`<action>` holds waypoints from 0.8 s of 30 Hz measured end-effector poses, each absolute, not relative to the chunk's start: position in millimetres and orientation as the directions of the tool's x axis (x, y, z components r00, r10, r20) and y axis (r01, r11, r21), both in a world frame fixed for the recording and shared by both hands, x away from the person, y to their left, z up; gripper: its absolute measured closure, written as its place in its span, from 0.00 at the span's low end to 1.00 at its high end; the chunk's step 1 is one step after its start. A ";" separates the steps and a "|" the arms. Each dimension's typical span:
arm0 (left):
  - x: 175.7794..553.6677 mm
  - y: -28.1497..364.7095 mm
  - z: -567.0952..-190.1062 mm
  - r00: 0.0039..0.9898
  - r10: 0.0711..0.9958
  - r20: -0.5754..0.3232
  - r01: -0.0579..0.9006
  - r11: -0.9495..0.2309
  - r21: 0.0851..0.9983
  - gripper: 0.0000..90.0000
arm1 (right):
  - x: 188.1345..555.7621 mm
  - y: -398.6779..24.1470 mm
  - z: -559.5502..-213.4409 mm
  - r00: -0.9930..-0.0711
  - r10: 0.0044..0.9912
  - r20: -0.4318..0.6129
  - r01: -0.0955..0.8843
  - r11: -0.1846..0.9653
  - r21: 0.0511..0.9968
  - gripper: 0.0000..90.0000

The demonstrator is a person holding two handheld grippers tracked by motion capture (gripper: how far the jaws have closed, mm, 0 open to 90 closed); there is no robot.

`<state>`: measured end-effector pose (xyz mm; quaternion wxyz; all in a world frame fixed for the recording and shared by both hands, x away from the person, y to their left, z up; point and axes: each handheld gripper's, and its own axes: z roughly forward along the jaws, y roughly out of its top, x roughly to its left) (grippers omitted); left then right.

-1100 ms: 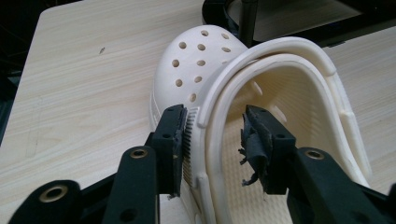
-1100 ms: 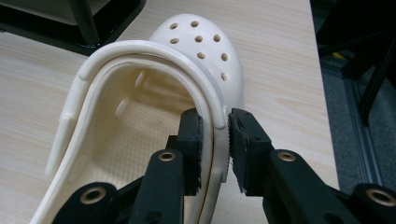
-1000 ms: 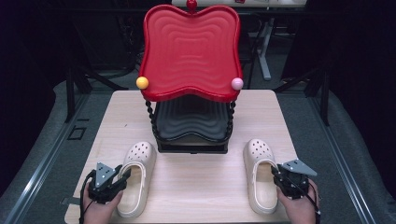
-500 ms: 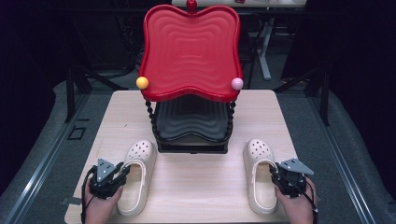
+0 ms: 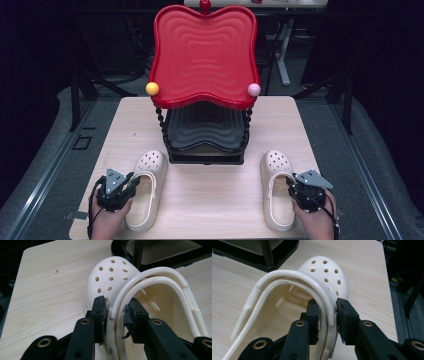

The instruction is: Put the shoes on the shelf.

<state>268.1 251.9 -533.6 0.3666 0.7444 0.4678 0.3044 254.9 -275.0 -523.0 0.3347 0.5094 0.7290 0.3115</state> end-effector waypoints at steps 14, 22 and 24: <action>255.1 263.1 -519.8 0.379 0.922 0.083 0.465 -0.267 0.844 0.82 | 243.5 -261.6 -509.5 -0.269 0.950 -0.162 0.549 0.289 0.784 0.83; 248.5 262.9 -506.2 0.408 0.909 0.088 0.460 -0.288 0.840 0.83 | 232.3 -243.8 -487.2 -0.293 0.938 -0.186 0.505 0.317 0.803 0.83; 245.1 261.0 -498.5 0.416 0.903 0.104 0.444 -0.302 0.843 0.82 | 228.7 -237.0 -478.1 -0.307 0.933 -0.185 0.484 0.321 0.814 0.83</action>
